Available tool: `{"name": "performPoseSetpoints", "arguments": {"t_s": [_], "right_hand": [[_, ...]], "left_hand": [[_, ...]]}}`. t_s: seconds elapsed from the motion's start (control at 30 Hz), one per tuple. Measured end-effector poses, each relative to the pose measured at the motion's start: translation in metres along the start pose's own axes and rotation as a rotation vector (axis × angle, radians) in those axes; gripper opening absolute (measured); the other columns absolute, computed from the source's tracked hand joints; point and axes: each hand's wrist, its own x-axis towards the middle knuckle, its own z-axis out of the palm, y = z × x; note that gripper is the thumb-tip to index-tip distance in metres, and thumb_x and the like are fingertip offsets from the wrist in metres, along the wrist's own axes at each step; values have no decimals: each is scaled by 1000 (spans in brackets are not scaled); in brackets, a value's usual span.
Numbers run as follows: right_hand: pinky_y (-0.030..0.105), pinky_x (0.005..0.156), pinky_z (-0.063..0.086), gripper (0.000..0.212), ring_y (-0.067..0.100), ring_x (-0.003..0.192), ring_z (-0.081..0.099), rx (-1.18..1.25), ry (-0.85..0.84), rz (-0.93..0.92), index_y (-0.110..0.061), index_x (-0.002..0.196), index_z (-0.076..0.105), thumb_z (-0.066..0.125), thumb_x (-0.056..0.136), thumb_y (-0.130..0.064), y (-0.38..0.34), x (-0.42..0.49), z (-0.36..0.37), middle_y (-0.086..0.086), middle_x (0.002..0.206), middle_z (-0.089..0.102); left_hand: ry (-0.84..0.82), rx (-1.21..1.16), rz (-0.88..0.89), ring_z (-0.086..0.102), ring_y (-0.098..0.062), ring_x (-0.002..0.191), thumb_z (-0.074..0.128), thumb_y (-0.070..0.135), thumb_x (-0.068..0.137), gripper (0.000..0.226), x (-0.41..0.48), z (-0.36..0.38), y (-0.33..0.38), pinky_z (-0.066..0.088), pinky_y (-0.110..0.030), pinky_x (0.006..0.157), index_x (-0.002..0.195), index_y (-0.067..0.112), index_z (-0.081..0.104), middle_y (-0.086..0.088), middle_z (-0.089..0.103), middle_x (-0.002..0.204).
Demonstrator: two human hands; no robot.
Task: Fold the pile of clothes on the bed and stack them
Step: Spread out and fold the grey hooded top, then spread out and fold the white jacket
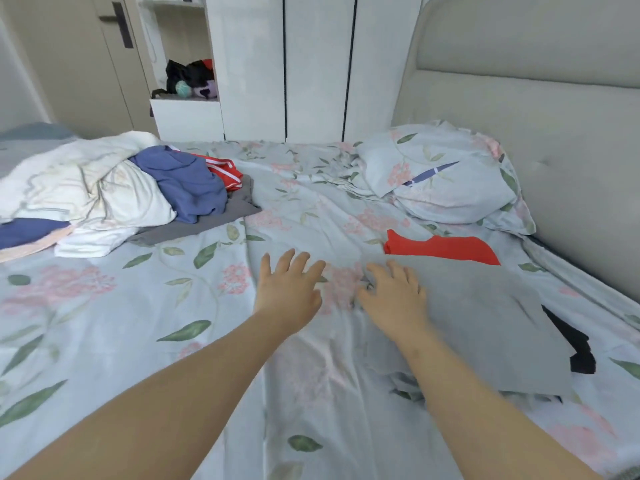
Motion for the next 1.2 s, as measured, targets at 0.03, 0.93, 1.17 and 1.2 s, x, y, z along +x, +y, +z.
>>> {"name": "performPoseSetpoints", "arguments": {"t_s": [0.03, 0.93, 1.17, 1.2], "right_hand": [[42, 115, 11, 49, 27, 145, 7, 15, -7, -38, -32, 143, 33, 41, 95, -42, -18, -1, 11, 2, 158, 14], [30, 104, 19, 41, 16, 128, 32, -23, 30, -462, -28, 135, 43, 40, 95, -36, -286, 143, 261, -8, 133, 45], [28, 100, 21, 31, 15, 120, 39, 48, 81, -431, -25, 122, 54, 41, 93, -28, -286, 147, 265, -9, 125, 52], [28, 98, 21, 29, 15, 118, 40, 53, 80, -429, -25, 119, 56, 41, 93, -27, -285, 147, 265, -9, 123, 54]], "left_hand": [[-4, 17, -27, 5, -21, 146, 31, 36, 99, 52, -7, -1, -19, 1, -51, 115, 149, 31, 15, 2, 15, 156], [18, -280, -502, -2, -16, 146, 26, 66, 82, 71, 15, 141, -401, 6, -41, 116, 147, 38, 24, 4, 4, 159], [299, -427, -809, 55, -35, 99, 50, 20, 94, 20, 46, 148, -425, 39, -38, 82, 105, 6, 58, -14, 62, 103], [329, -454, -805, 56, -35, 92, 50, 18, 94, 18, 44, 147, -422, 40, -37, 76, 100, 4, 58, -15, 63, 94]]}}
